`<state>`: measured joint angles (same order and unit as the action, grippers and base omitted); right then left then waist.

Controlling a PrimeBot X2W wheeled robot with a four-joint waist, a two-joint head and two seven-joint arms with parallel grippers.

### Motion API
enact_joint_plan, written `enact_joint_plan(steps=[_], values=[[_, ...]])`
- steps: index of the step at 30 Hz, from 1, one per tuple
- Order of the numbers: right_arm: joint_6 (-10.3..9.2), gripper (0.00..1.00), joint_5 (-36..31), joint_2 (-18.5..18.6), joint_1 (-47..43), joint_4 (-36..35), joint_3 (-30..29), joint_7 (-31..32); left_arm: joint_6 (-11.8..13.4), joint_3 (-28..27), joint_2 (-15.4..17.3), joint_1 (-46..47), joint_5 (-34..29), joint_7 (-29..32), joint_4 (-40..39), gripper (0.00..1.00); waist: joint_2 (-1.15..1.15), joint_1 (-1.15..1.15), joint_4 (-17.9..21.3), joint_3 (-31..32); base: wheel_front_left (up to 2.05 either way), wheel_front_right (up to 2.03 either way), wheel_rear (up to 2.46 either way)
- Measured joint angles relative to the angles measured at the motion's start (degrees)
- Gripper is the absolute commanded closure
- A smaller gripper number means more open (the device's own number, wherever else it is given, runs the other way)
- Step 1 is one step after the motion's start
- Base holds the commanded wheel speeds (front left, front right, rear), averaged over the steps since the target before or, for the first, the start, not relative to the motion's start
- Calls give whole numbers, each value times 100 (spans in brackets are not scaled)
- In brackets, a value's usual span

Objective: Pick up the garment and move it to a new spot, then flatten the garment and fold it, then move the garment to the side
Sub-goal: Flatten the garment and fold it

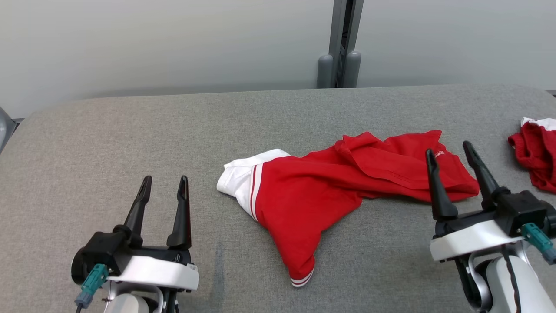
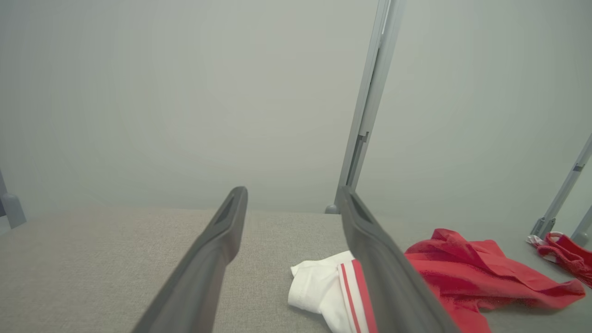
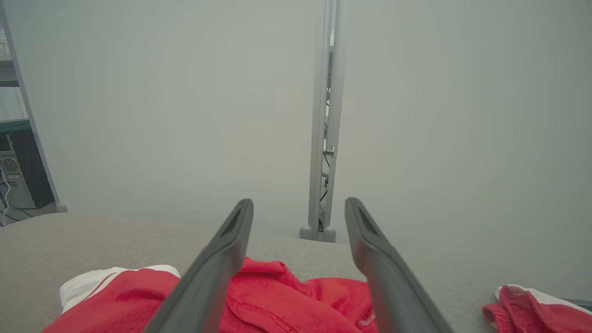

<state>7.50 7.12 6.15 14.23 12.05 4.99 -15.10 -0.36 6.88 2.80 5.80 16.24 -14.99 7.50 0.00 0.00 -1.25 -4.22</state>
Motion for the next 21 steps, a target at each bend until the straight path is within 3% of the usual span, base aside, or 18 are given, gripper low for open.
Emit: enact_joint_plan(steps=[7,13,21], values=[[0,0,-43,-65,-158,16,81,9,8,51,-1,-108,-1,0,-2,0,0,0,-42,-23,0,0,0],[-1,0,3,24,182,415,379,486,-10,142,-1,-62,-3,0,53,0,0,0,-152,-139,0,0,0],[0,0,794,85,932,1359,688,1359,-9,371,-2,57,52,0,168,0,0,0,-518,-313,0,0,0]])
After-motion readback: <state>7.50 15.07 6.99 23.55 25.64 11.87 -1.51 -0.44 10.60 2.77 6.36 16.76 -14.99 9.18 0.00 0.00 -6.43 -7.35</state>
